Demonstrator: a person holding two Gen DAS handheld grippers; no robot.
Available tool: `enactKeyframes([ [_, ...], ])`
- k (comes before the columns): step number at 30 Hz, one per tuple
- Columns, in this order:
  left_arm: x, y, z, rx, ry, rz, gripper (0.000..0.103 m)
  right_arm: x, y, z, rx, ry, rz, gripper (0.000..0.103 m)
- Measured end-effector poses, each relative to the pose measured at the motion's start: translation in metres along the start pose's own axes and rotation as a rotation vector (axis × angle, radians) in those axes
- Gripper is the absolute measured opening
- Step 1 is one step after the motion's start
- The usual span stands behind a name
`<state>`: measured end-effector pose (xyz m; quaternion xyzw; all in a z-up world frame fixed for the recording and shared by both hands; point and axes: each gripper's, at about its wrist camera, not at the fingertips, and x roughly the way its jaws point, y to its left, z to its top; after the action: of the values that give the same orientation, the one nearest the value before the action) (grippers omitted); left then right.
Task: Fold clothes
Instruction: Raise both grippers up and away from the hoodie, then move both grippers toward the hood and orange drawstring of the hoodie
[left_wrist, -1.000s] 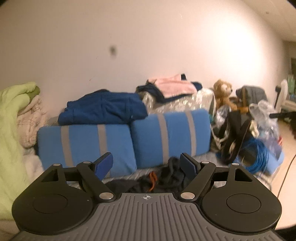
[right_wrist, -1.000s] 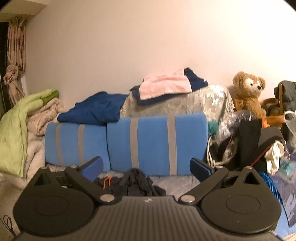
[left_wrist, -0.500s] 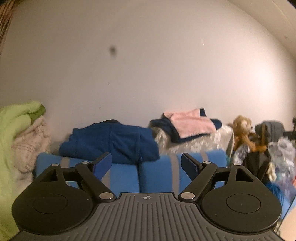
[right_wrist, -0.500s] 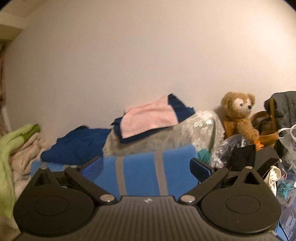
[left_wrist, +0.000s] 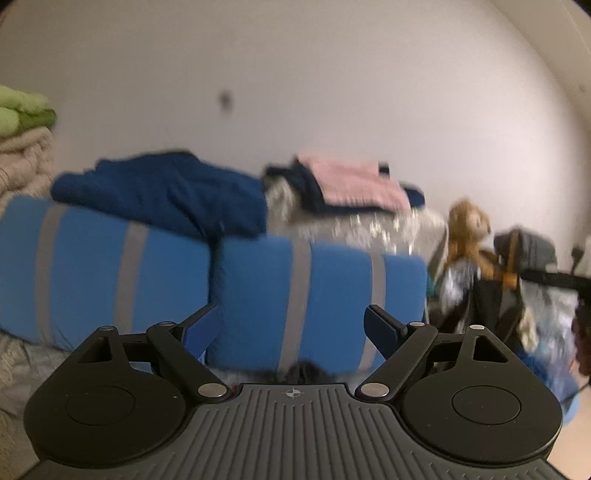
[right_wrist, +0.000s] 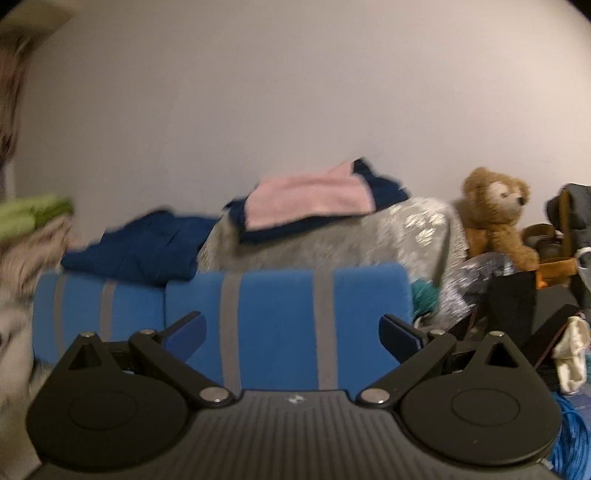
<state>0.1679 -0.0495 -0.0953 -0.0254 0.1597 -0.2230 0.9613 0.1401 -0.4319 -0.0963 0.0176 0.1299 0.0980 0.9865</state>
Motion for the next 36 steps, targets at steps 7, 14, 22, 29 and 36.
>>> enactKeyframes([
  [7,0.052,-0.001,-0.077,-0.047,0.131,-0.011,0.085,0.053,0.014,-0.076,-0.076,0.119,0.059,0.102],
  [14,0.090,0.003,-0.128,-0.113,0.213,-0.033,0.085,0.093,0.028,-0.138,-0.195,0.217,0.145,0.089],
  [22,0.119,0.008,-0.169,-0.219,0.256,-0.139,0.085,0.137,0.055,-0.194,-0.325,0.328,0.189,0.072],
  [29,0.126,0.011,-0.182,-0.260,0.227,-0.223,0.085,0.169,0.069,-0.201,-0.379,0.350,0.196,0.070],
  [36,0.127,0.025,-0.186,-0.370,0.203,-0.267,0.085,0.194,0.076,-0.203,-0.370,0.325,0.167,0.071],
])
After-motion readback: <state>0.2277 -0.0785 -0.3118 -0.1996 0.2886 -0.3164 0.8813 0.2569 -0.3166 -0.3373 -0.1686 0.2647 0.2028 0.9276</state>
